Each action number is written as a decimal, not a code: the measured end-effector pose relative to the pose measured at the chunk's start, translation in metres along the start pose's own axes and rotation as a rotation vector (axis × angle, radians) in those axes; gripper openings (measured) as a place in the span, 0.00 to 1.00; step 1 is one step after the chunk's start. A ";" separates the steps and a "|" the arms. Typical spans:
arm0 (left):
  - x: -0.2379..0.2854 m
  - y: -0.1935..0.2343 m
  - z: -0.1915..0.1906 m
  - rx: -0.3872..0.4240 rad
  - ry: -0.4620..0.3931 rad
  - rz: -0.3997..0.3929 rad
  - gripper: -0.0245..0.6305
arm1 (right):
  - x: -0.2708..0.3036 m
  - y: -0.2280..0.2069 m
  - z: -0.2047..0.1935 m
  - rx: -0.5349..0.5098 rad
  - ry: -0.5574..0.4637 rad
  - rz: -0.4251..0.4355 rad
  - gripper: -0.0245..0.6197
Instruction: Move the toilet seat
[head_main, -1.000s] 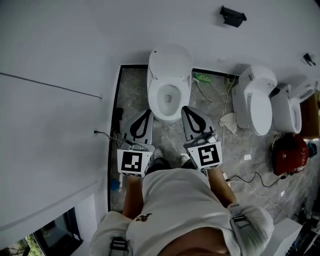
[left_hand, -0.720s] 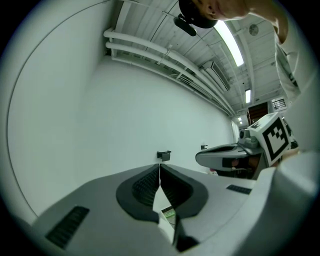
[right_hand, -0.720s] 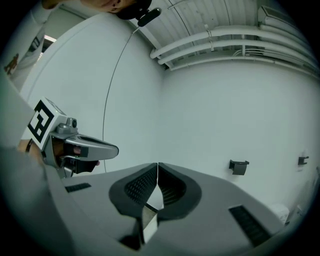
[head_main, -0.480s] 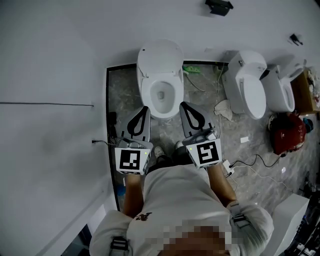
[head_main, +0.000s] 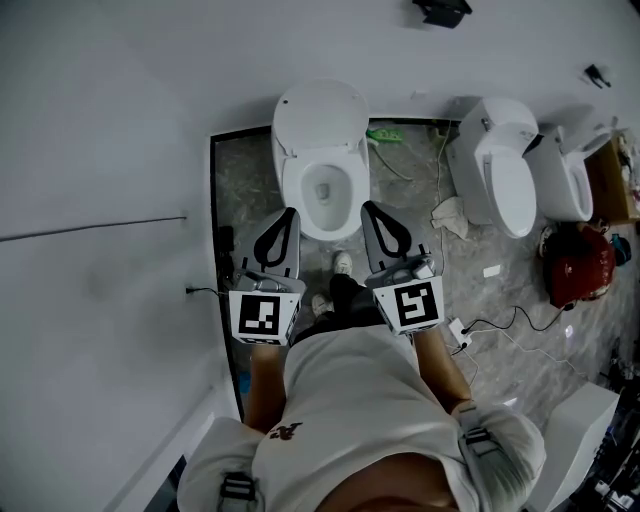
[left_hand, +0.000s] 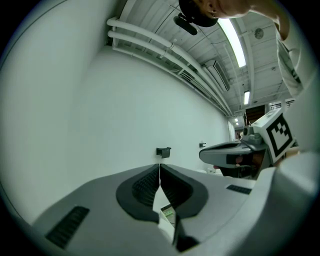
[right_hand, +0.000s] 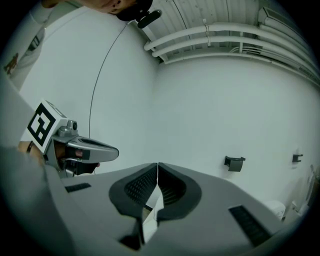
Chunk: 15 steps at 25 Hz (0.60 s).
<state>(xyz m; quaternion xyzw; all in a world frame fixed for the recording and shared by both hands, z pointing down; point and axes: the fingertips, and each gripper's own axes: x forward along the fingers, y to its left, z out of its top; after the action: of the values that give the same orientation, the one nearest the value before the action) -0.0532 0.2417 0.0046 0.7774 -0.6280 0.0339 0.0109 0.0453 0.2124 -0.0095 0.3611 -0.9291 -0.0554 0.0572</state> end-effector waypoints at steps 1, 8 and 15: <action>0.006 0.003 0.000 0.004 0.004 0.002 0.07 | 0.006 -0.003 -0.001 0.003 0.000 0.004 0.07; 0.049 0.025 -0.009 0.003 0.027 0.028 0.07 | 0.047 -0.029 -0.014 0.023 0.004 0.024 0.07; 0.108 0.043 -0.021 0.002 0.061 0.038 0.07 | 0.093 -0.070 -0.031 0.044 0.039 0.035 0.07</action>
<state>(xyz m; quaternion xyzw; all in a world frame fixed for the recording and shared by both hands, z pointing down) -0.0730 0.1283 0.0312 0.7638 -0.6422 0.0584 0.0289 0.0286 0.0964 0.0169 0.3469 -0.9350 -0.0268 0.0684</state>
